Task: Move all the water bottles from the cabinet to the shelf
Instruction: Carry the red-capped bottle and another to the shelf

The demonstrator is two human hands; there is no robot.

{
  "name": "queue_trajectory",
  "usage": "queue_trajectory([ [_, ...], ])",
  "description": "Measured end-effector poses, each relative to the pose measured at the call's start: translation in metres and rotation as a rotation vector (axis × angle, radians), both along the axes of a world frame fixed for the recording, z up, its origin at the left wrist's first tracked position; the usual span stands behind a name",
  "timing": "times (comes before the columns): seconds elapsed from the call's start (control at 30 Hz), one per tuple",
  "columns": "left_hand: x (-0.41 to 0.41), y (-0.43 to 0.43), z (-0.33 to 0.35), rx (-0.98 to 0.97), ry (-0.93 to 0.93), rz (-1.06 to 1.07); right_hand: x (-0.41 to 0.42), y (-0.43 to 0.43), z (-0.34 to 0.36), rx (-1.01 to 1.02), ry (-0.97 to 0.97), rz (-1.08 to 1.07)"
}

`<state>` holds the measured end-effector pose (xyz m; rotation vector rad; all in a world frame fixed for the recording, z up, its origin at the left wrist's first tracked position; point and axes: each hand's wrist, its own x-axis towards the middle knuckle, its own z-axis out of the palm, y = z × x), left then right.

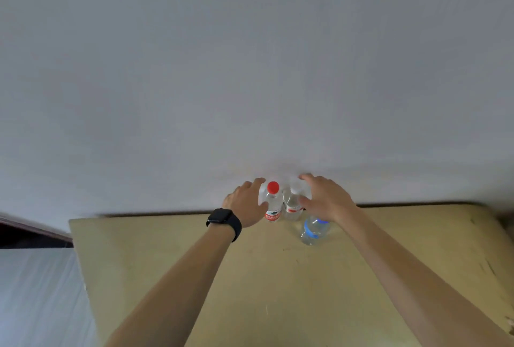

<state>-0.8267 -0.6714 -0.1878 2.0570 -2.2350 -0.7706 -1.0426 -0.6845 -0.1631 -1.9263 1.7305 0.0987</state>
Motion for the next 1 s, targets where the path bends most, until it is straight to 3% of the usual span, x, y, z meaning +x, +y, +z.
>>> queue_trajectory([
  [0.13, -0.023, -0.031, -0.025, 0.054, -0.02, -0.072, 0.004, -0.035, -0.035, 0.077, 0.016, 0.082],
  [0.37, -0.024, -0.027, -0.044, -0.071, -0.095, -0.059, 0.015, -0.045, -0.063, -0.12, 0.158, 0.108],
  [0.53, 0.002, 0.001, -0.035, -0.079, -0.09, -0.056, 0.034, -0.031, -0.061, -0.172, 0.122, 0.103],
  [0.83, 0.104, 0.071, -0.007, -0.135, 0.003, -0.038, 0.057, 0.076, -0.009, -0.349, -0.002, 0.081],
  [1.0, 0.138, 0.098, -0.001, -0.196, -0.137, -0.305, 0.082, 0.184, 0.0, -0.335, -0.036, -0.142],
])
